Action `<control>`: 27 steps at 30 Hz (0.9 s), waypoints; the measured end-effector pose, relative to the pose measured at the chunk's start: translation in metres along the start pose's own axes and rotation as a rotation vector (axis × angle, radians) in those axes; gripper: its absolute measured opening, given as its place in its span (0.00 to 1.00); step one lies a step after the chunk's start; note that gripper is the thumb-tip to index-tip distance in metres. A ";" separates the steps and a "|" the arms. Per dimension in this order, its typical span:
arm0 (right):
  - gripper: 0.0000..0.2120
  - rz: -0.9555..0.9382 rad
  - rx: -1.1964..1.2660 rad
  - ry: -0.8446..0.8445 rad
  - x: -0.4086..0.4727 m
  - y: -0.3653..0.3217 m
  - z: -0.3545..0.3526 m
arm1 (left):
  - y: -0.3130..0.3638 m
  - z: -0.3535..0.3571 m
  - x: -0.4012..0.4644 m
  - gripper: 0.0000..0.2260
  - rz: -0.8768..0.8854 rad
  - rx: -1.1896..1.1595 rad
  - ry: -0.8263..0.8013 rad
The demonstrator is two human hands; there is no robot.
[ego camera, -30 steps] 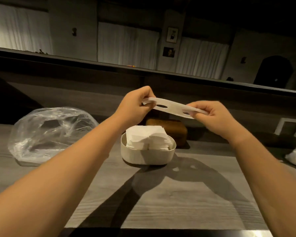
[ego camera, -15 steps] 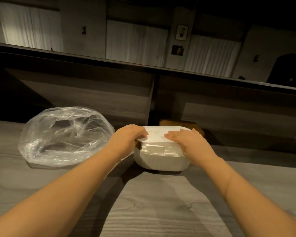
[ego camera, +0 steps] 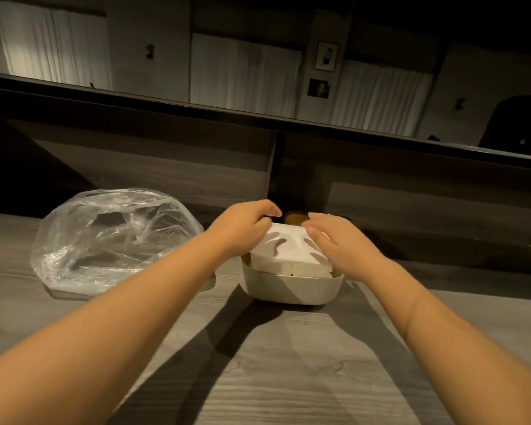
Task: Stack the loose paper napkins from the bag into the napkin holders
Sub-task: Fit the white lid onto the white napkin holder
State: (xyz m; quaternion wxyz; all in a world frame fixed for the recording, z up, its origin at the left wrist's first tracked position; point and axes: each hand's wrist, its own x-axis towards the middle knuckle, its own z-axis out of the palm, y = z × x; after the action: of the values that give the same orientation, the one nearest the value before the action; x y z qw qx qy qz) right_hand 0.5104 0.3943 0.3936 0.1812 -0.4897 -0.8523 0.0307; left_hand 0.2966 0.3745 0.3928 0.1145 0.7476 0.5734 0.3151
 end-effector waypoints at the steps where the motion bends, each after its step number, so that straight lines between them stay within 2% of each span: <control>1: 0.20 -0.005 -0.028 -0.010 0.007 -0.004 0.005 | 0.007 0.007 0.006 0.16 -0.022 0.021 -0.031; 4: 0.21 0.018 -0.031 -0.073 0.013 -0.002 0.025 | 0.011 0.034 0.012 0.20 -0.086 0.243 -0.195; 7: 0.21 0.028 -0.088 -0.105 0.007 0.005 0.042 | 0.004 0.054 0.002 0.24 -0.108 0.450 -0.221; 10: 0.21 0.033 -0.085 -0.127 0.004 0.002 0.044 | 0.002 0.059 -0.002 0.25 -0.111 0.450 -0.190; 15: 0.21 0.050 -0.121 -0.220 0.014 -0.005 0.028 | 0.006 0.049 0.002 0.23 -0.106 0.407 -0.232; 17: 0.20 0.045 -0.161 -0.198 0.017 -0.019 0.023 | 0.010 0.044 0.000 0.22 -0.089 0.359 -0.198; 20: 0.24 -0.025 -0.134 -0.065 0.026 -0.059 0.022 | 0.011 0.023 -0.006 0.24 -0.072 0.346 -0.065; 23: 0.17 -0.158 -0.010 0.107 0.045 -0.103 0.026 | -0.008 -0.020 -0.014 0.23 -0.088 0.478 0.108; 25: 0.16 -0.198 0.080 0.152 0.057 -0.131 0.033 | -0.033 -0.053 -0.022 0.25 -0.158 0.576 0.168; 27: 0.19 -0.181 0.178 0.133 0.067 -0.160 0.041 | -0.064 -0.079 -0.034 0.30 -0.305 0.642 0.168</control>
State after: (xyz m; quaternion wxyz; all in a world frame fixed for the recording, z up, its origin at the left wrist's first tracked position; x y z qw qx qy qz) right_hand 0.3345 0.3728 0.4107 0.2820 -0.3936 -0.8731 0.0574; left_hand 0.1938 0.3487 0.4081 -0.1280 0.6228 0.7553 0.1586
